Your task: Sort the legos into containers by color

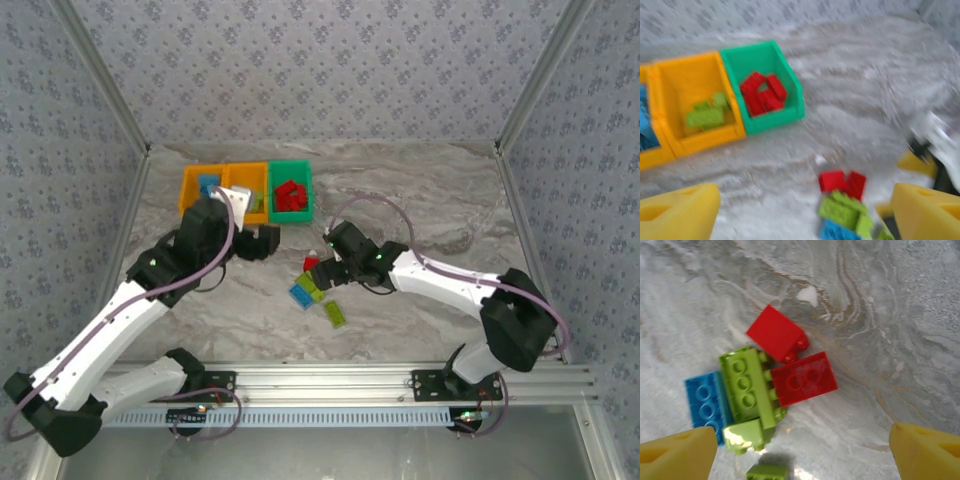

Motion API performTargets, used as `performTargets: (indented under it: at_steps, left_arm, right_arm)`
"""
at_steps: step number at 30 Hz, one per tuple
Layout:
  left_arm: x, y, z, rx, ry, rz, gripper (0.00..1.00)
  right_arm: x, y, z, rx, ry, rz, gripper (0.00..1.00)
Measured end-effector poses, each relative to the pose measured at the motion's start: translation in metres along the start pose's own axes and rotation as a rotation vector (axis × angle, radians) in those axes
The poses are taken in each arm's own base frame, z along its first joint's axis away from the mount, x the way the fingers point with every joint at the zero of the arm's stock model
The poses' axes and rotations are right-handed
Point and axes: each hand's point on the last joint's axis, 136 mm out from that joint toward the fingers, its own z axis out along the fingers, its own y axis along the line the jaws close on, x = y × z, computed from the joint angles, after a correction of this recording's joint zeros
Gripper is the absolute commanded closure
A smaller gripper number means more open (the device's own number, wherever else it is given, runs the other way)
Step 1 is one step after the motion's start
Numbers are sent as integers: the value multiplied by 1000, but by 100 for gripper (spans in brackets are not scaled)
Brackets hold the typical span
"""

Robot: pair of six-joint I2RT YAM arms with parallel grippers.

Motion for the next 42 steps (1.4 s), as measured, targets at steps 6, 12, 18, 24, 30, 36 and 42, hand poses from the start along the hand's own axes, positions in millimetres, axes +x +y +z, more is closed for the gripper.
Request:
performTargets:
  at_steps: [6, 12, 18, 24, 30, 36, 42]
  left_arm:
    - [46, -19, -17, 102, 136, 167, 1]
    - [88, -9, -7, 99, 233, 299, 1]
    - [97, -4, -4, 82, 264, 352, 1]
    - [99, 2, -5, 55, 255, 364, 1]
    - [98, 6, -7, 37, 243, 367, 1]
    - [99, 8, -7, 26, 242, 369, 1]
    - [96, 15, -11, -7, 221, 367, 1]
  right_arm:
    - [1, -23, 36, 77, 52, 159, 21]
    - [7, -22, 68, 97, 104, 244, 30]
    - [4, -13, 75, 69, 96, 311, 46]
    - [13, -18, 78, 77, 92, 356, 68]
    - [16, -21, 74, 76, 77, 361, 72]
    - [-1, -21, 47, 64, -3, 327, 76]
    - [-70, -3, -15, -43, -287, 193, 79]
